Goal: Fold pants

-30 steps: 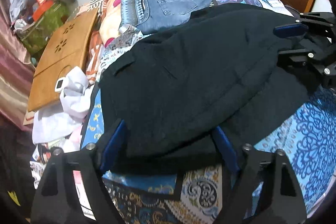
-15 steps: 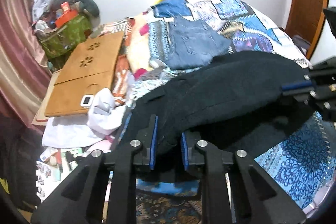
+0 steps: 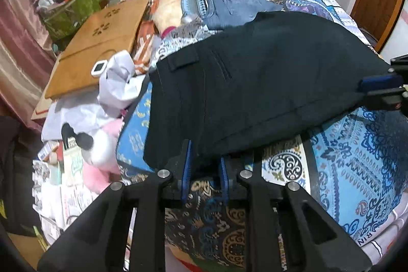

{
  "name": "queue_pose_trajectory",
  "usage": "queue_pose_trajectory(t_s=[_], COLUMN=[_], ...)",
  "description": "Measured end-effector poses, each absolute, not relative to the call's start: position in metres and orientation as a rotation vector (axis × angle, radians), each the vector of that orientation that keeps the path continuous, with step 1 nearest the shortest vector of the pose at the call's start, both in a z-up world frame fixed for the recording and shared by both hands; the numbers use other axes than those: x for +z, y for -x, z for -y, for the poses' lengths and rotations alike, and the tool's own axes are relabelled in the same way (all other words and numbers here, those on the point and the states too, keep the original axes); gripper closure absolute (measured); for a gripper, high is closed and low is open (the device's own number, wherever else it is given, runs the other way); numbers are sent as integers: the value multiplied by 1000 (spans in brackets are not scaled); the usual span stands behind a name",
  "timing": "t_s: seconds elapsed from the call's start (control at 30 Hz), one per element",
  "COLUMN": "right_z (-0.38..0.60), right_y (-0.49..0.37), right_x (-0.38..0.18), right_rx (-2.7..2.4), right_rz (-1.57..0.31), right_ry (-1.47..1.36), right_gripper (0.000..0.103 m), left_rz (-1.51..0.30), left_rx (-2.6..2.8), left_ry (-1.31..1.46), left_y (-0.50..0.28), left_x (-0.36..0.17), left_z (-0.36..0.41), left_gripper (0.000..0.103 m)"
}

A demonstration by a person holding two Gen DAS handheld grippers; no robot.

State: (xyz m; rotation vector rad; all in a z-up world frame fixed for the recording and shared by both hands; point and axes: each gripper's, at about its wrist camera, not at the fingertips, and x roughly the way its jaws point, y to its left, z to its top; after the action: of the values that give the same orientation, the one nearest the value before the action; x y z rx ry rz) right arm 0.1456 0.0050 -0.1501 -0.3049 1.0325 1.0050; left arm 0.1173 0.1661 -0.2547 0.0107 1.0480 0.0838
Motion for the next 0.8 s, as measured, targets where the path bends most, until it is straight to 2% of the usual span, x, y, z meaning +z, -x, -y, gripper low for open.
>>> queue_pose_trajectory(t_s=[0.03, 0.07, 0.1, 0.2, 0.4, 0.57, 0.8], right_z=[-2, 5, 10, 42, 120, 198, 304], right_y=[-145, -146, -146, -153, -179, -201, -230], right_x=[-147, -143, -140, -124, -107, -106, -132], right_rx=[997, 984, 971, 911, 750, 561, 296], right_rz=[-1028, -1014, -1000, -939, -880, -869, -919], right_ry=[293, 277, 264, 192, 69, -14, -114], right_gripper=[79, 71, 62, 51, 49, 49, 49], left_rz=[-1052, -1053, -1051, -1014, -919, -906, -943], left_rx=[87, 88, 92, 136, 196, 183, 103], left_ry=[3, 10, 17, 7, 36, 72, 135], left_y=[-115, -114, -112, -106, -110, -147, -210], left_x=[-253, -252, -248, -232, -192, -176, -183], left_z=[-167, -168, -169, -169, -177, -172, -143], left_gripper=[80, 75, 67, 49, 24, 20, 20])
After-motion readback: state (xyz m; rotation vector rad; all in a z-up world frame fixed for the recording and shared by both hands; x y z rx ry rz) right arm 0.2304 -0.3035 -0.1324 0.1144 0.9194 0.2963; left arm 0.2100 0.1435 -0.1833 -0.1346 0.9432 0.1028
